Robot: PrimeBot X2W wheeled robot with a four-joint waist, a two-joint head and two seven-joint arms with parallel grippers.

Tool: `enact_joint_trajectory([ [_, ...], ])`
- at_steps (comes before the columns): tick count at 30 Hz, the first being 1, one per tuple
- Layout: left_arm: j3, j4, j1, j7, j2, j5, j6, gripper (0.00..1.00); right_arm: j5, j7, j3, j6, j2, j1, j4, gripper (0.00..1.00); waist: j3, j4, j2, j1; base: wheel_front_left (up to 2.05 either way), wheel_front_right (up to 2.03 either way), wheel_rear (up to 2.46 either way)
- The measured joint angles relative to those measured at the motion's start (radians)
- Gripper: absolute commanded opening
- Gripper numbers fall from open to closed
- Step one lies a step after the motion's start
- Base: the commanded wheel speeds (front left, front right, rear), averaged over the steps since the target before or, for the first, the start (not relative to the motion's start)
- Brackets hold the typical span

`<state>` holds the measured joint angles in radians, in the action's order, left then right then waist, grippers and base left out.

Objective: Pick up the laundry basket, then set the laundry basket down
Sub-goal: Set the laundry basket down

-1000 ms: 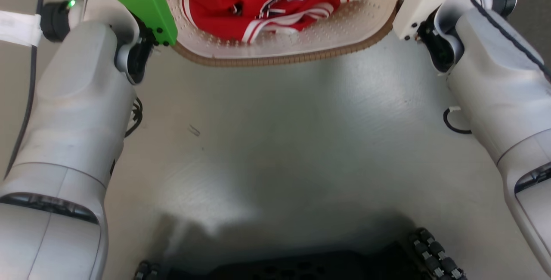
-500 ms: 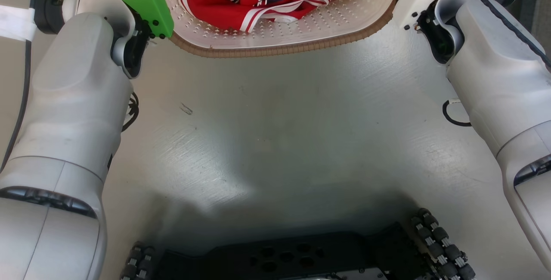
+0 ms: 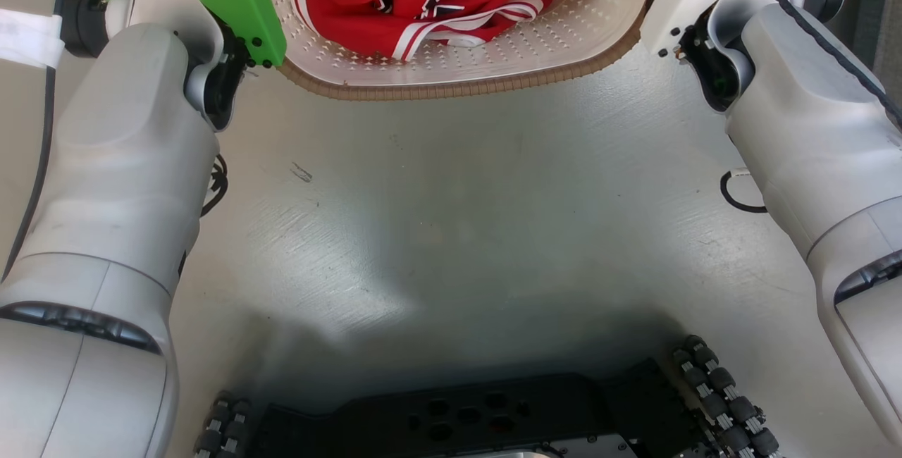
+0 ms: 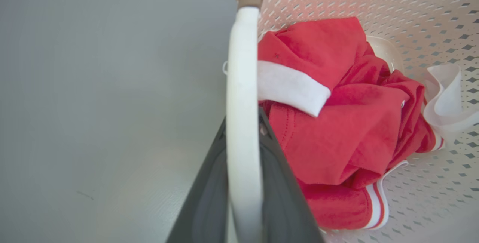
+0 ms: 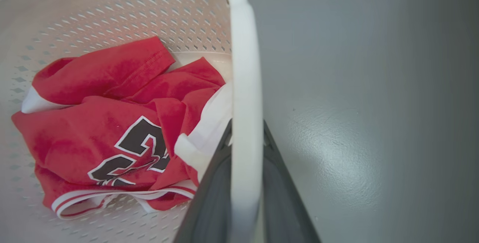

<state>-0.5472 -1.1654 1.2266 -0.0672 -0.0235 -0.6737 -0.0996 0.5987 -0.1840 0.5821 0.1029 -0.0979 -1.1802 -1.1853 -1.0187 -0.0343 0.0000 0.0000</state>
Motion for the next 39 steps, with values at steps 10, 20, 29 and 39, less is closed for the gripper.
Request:
enact_joint_trajectory([
  [10, -0.003, -0.016, 0.017, -0.014, 0.005, 0.002, -0.007, 0.00, 0.000, 0.000, 0.000, 0.001, 0.001, -0.015, -0.016, 0.00, -0.009, -0.001, 0.0000, 0.0000, 0.00, 0.00, 0.00],
  [20, -0.002, -0.029, 0.027, -0.015, 0.007, 0.002, -0.015, 0.00, 0.005, 0.001, -0.001, 0.002, 0.005, -0.021, -0.029, 0.00, -0.011, -0.002, 0.0000, 0.0000, 0.00, 0.00, 0.00],
  [29, -0.004, -0.045, 0.033, -0.015, 0.010, 0.002, -0.023, 0.00, 0.007, 0.004, 0.000, 0.004, 0.008, -0.022, -0.037, 0.00, -0.008, -0.002, 0.0000, 0.0000, 0.00, 0.00, 0.00],
  [39, -0.003, -0.051, 0.035, -0.024, -0.014, -0.006, -0.024, 1.00, -0.002, -0.008, 0.017, 0.011, -0.020, -0.042, -0.038, 1.00, -0.001, 0.001, 0.0000, 0.0000, 0.00, 0.00, 0.00],
])
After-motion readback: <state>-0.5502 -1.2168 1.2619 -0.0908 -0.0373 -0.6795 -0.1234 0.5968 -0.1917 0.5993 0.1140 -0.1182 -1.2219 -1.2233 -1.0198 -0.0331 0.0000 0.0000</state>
